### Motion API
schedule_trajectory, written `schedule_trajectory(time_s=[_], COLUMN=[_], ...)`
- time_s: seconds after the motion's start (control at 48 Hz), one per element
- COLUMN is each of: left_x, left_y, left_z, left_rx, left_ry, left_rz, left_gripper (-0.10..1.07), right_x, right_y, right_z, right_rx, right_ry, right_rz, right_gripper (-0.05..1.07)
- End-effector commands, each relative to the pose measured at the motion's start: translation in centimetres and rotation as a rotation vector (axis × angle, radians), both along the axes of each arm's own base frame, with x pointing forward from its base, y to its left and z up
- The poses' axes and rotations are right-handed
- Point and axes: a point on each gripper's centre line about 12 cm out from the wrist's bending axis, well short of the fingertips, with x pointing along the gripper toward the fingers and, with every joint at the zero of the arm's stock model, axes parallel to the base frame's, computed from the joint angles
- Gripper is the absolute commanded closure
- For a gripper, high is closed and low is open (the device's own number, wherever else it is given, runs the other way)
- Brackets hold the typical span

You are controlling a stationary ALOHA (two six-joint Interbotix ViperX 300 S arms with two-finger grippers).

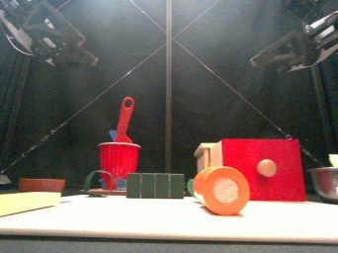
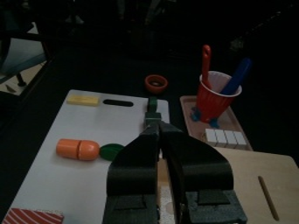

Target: Place carrot onto cutting board

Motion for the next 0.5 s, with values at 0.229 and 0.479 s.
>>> schedule_trajectory(time_s=[0.229, 0.479], left_x=[0.04, -0.05], left_y=[0.87, 1.03], left_z=[0.34, 0.05], left_rx=[0.031, 0.041], left_ry=[-0.021, -0.016], left_rz=[0.019, 0.021], left_gripper=[0.11, 0.11], right_x=[0.21, 0.25], right_y=[-0.47, -0.96], right_z=[0.49, 0.68], right_rx=[-0.023, -0.053], right_ry=[-0.016, -0.021], right_rz=[-0.015, -0.029], right_gripper=[0.98, 0.98])
